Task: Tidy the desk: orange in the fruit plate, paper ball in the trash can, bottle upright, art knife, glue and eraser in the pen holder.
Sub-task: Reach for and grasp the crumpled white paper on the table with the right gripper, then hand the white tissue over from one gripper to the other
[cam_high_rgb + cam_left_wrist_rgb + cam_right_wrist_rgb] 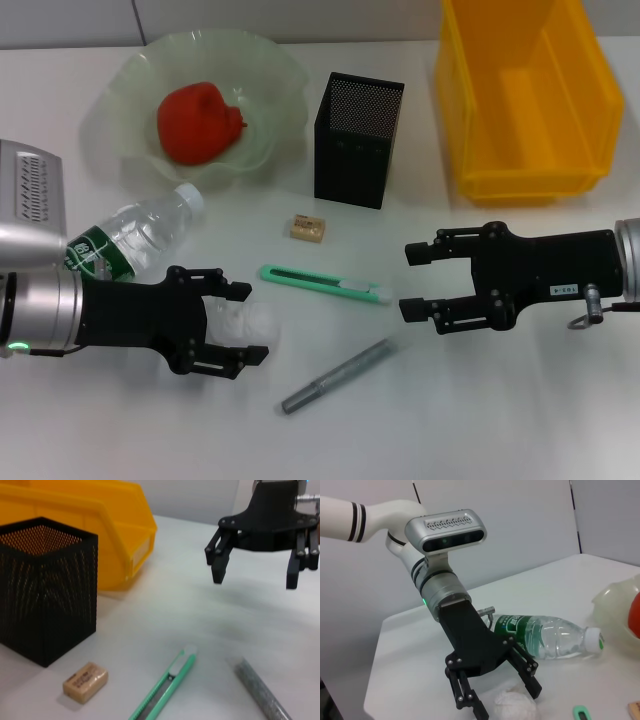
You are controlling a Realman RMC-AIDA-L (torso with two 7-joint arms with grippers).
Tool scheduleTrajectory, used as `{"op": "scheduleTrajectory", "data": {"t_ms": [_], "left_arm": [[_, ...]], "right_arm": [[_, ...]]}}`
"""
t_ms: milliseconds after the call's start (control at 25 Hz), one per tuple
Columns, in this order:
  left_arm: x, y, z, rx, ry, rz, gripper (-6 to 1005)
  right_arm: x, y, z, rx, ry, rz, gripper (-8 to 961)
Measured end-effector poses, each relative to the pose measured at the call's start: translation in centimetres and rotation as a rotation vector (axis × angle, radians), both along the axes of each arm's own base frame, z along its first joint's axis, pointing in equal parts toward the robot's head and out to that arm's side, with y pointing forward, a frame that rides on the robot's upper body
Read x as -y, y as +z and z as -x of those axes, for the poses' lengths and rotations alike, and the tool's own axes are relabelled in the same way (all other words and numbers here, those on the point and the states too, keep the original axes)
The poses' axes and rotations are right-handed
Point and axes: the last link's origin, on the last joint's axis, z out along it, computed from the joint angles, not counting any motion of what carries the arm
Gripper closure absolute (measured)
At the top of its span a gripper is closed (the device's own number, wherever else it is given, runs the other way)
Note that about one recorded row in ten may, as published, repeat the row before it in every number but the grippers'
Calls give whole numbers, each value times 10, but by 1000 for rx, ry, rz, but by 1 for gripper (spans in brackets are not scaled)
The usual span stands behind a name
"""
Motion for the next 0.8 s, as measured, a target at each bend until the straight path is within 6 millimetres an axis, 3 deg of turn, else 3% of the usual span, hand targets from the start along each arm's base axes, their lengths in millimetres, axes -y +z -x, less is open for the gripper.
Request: {"op": "scheduleTrajectory", "data": {"t_ms": [440,680,800], "left_arm": [[-4,-5,2,-42,-3,-12,193],[-6,-4,1,-35,2,-24,391],[-8,3,-6,22,24,-31,429]], "right_arm": [[1,0,-2,14,0,9,216],[0,2,-2,14,-2,4,216],[0,2,-3,11,-7,0,216]]}}
